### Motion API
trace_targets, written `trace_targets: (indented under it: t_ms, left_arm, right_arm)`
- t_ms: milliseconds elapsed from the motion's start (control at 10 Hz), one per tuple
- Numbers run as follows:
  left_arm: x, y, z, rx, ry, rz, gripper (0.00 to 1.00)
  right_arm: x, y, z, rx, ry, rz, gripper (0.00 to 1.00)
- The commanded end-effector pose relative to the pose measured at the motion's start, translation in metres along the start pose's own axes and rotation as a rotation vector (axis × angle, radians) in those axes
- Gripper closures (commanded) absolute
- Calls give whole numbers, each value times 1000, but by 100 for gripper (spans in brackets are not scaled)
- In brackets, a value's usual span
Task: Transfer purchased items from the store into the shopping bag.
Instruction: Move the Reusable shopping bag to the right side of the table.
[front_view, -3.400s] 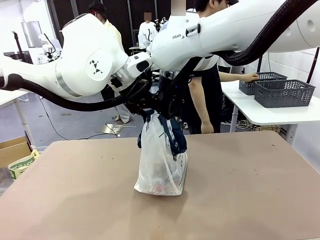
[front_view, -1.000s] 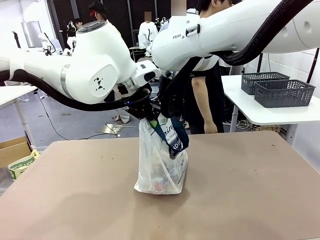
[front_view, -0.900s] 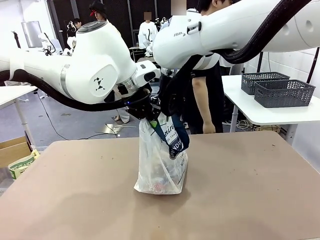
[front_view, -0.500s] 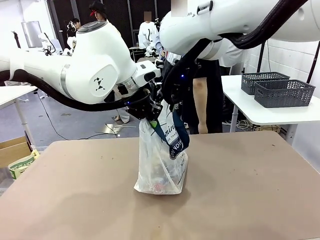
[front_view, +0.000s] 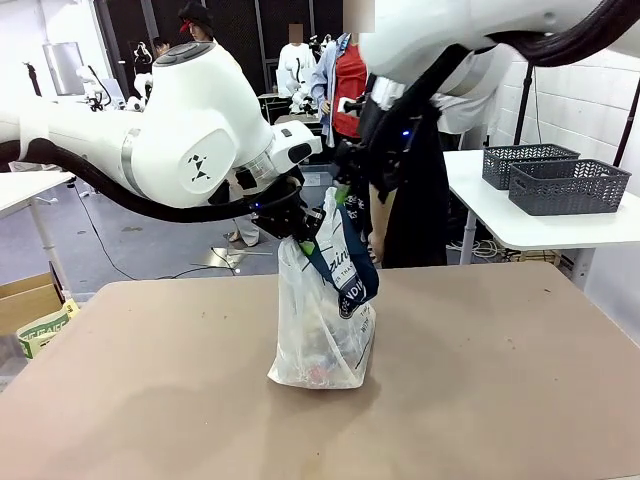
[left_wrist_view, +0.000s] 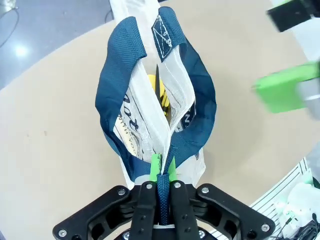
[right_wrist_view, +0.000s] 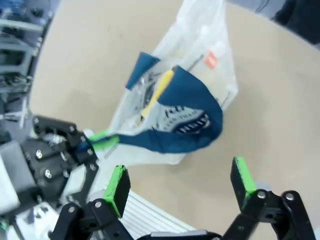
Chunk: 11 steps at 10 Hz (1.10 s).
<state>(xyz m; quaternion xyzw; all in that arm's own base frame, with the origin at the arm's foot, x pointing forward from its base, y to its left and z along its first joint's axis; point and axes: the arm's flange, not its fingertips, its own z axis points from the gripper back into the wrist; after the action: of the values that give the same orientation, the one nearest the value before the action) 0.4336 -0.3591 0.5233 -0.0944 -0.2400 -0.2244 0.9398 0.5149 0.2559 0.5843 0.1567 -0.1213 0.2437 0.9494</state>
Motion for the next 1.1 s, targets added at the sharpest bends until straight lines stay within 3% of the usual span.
trace_targets:
  t_ms: [0,100,500,800,1000]
  left_arm:
    - [0,1,0,-7,0,8,100]
    - [0,1,0,-7,0,8,100]
    - [0,1,0,-7,0,8,100]
    - [0,1,0,-7,0,8,100]
    - [0,1,0,-7,0,8,100]
  right_arm:
    - [-28,-31,12,57,2,58,0]
    - [-35,-47,16,55,-15,46,0]
    - [-77,-100,18,49,52,338,0]
    - [-106,-134,29,119,-26,540,0]
    - [-120,-140,36,54,-55,634,0]
